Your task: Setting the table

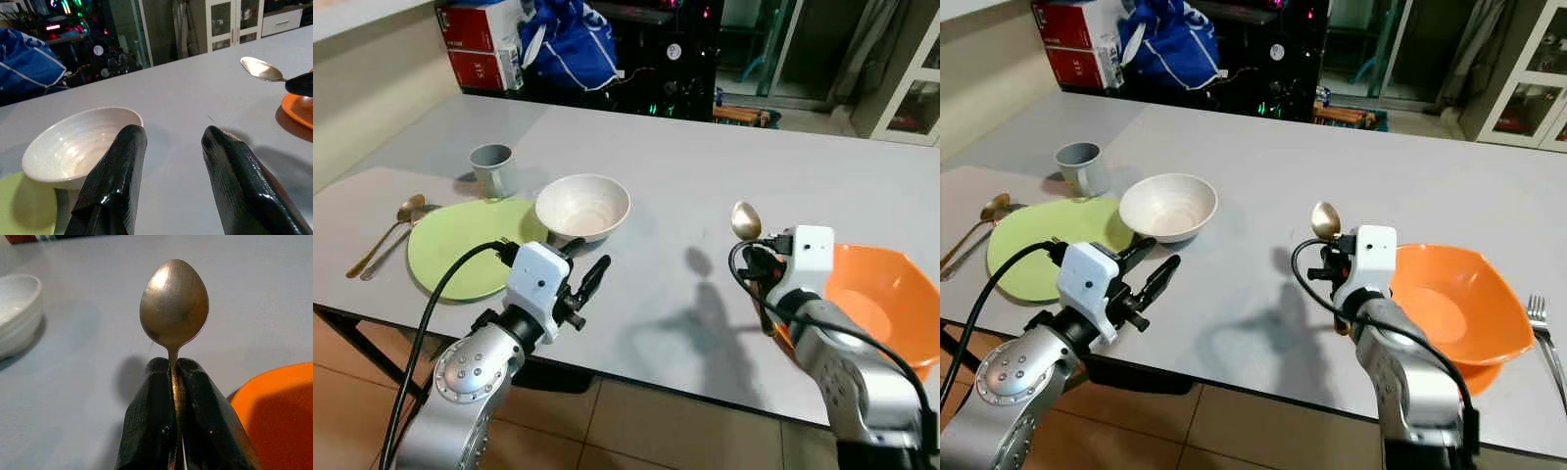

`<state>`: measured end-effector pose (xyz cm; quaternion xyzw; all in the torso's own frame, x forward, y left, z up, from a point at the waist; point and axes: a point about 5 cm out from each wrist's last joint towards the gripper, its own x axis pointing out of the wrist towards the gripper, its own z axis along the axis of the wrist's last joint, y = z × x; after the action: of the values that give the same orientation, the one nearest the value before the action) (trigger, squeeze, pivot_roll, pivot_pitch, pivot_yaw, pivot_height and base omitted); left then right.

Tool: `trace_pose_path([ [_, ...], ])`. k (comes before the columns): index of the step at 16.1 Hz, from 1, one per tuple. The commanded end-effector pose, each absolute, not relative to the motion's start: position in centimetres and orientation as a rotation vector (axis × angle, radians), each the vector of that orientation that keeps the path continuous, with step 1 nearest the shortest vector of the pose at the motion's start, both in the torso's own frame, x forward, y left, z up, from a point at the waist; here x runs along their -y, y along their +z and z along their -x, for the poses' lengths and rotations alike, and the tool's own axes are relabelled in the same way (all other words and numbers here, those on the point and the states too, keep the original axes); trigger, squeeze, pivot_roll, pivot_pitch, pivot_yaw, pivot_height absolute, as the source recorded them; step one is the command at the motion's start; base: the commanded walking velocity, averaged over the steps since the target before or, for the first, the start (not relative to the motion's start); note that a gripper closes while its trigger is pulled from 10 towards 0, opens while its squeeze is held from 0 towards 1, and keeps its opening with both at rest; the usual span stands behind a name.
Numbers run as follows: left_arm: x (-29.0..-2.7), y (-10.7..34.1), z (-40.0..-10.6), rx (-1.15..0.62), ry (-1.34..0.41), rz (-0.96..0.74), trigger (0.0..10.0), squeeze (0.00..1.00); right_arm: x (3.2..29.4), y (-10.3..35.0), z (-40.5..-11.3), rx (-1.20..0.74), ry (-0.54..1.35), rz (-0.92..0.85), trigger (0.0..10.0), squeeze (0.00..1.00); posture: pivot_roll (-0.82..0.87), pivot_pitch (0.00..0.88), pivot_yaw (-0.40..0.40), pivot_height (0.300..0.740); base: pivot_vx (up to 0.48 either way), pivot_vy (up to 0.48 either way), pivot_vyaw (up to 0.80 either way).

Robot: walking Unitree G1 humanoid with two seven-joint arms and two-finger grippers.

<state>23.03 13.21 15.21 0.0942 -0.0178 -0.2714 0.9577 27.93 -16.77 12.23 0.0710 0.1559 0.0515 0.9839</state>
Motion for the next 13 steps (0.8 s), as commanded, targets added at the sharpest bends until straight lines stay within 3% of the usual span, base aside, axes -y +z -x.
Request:
trace_pose_path([
  [1,-12.8,15.6,-22.8,0.046,-0.581,-0.197,10.0,0.0,16.7,12.2,-28.5,-0.329,0.087,-0.148,10.0,0.0,0.03,0.049,0.014,0.74,0.0,0.0,0.0],
  [5,-12.4,15.5,-21.9,0.031,-0.675,-0.173,10.0,0.0,16.3,11.7,-29.8,-0.373,0.055,-0.19,10.0,0.0,0.04,0.06,0.01,0.74,0.0,0.0,0.0],
  [13,-11.6,14.6,-19.8,-0.117,-0.923,-0.138,10.0,0.0,16.5,9.8,-29.6,-0.454,-0.052,-0.245,10.0,0.0,0.05,0.069,0.013,0.74,0.0,0.0,0.0],
])
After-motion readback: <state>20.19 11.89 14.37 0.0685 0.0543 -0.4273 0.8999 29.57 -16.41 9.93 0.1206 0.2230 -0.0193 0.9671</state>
